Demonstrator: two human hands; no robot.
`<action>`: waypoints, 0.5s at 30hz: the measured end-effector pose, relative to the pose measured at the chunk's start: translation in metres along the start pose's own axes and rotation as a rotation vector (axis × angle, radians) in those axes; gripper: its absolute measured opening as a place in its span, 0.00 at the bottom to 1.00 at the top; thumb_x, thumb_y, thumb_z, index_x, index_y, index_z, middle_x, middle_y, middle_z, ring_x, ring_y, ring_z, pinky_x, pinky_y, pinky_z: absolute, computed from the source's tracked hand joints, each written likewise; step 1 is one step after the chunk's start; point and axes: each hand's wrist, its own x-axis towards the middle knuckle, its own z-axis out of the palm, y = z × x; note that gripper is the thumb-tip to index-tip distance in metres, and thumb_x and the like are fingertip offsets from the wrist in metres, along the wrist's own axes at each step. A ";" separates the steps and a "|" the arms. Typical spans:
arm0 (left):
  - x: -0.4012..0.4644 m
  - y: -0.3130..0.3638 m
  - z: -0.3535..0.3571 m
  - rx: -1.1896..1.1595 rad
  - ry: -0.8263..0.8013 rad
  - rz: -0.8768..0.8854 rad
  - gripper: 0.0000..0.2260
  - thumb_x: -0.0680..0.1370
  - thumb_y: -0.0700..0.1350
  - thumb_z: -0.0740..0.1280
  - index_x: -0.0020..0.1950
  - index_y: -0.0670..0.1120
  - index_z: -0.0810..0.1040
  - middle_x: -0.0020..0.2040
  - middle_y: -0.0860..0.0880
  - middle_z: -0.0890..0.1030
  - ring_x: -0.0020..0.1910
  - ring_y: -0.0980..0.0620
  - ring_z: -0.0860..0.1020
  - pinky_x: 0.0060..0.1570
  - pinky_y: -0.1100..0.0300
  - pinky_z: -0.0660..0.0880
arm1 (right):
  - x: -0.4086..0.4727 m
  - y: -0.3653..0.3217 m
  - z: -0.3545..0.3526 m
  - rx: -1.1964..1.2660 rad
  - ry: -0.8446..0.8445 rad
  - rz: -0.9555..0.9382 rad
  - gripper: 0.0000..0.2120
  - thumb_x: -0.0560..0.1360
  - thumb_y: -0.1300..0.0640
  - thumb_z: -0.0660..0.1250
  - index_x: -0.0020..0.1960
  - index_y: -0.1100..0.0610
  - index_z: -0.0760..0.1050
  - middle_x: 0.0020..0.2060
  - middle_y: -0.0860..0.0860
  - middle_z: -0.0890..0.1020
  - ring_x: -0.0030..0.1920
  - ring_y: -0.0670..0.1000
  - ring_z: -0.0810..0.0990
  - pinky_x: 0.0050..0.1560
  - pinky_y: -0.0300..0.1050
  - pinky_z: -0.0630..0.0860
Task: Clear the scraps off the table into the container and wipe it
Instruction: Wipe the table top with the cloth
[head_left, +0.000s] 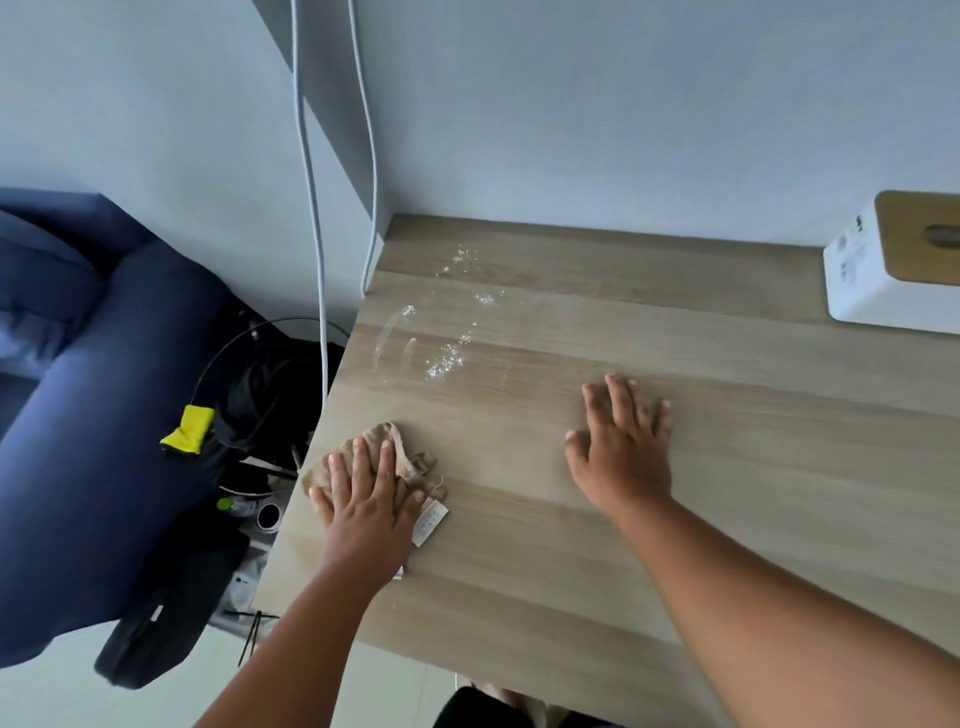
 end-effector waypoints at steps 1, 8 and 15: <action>0.004 0.001 0.000 0.003 0.021 0.004 0.35 0.82 0.67 0.51 0.83 0.59 0.38 0.84 0.51 0.34 0.81 0.44 0.30 0.78 0.35 0.35 | 0.010 0.002 -0.001 -0.002 0.015 0.012 0.33 0.78 0.41 0.56 0.81 0.49 0.61 0.83 0.54 0.55 0.83 0.57 0.50 0.80 0.67 0.40; 0.042 0.017 -0.010 0.024 0.066 0.054 0.41 0.77 0.74 0.51 0.84 0.58 0.40 0.84 0.50 0.35 0.81 0.43 0.30 0.77 0.34 0.34 | 0.027 0.001 0.010 -0.033 0.139 0.048 0.36 0.76 0.39 0.53 0.80 0.53 0.64 0.82 0.56 0.59 0.83 0.60 0.51 0.79 0.71 0.42; 0.097 0.030 -0.018 0.050 0.221 0.153 0.45 0.73 0.80 0.49 0.84 0.57 0.49 0.85 0.49 0.47 0.84 0.44 0.40 0.78 0.32 0.42 | 0.030 -0.001 0.015 -0.068 0.172 0.048 0.36 0.75 0.39 0.56 0.80 0.54 0.64 0.82 0.55 0.58 0.83 0.60 0.51 0.78 0.73 0.44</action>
